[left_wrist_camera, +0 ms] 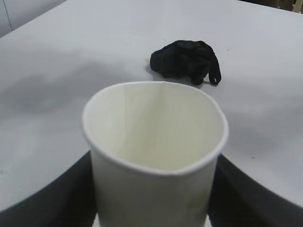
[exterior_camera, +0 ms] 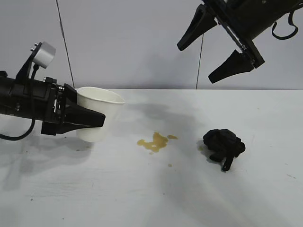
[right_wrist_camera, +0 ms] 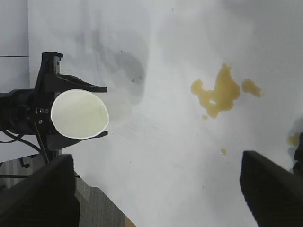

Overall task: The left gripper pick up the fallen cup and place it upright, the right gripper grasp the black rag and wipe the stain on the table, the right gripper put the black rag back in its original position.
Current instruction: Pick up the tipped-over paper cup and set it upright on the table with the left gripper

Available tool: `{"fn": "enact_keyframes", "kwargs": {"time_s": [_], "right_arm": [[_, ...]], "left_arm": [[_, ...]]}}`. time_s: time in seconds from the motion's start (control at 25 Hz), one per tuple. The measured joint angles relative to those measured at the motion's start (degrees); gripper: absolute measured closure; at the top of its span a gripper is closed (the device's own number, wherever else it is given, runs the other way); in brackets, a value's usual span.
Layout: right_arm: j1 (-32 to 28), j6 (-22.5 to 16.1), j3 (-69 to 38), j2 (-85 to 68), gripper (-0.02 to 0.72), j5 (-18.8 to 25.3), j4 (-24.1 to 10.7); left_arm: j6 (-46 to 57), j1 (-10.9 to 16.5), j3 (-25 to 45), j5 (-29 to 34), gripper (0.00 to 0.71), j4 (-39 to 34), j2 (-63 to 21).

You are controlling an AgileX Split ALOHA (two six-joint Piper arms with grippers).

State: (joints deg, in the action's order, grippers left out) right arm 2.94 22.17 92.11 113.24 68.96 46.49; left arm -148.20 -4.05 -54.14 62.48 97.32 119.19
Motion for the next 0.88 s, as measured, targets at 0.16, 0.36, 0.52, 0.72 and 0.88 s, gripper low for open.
{"fn": "enact_keyframes", "kwargs": {"time_s": [0.16,0.36,0.52,0.72,0.88], "right_arm": [[0.0,0.0,0.0,0.0,0.054,0.0,0.0],[0.0,0.0,0.0,0.0,0.054,-0.1,0.3],[0.0,0.0,0.0,0.0,0.054,-0.1,0.4],[0.0,0.0,0.0,0.0,0.054,-0.1,0.4],[0.0,0.0,0.0,0.0,0.054,0.1,0.5]], "left_arm": [[-4.5,0.2,0.0,1.3,0.284,0.0,0.0],[-7.1,0.2,-0.1,1.3,0.284,0.0,0.0],[-7.7,0.0,-0.1,-1.6,0.284,0.0,0.0],[-8.2,-2.1,-0.1,-4.8,0.284,0.0,0.1],[-8.0,-4.3,-0.8,-4.9,0.284,0.1,3.5]]}}
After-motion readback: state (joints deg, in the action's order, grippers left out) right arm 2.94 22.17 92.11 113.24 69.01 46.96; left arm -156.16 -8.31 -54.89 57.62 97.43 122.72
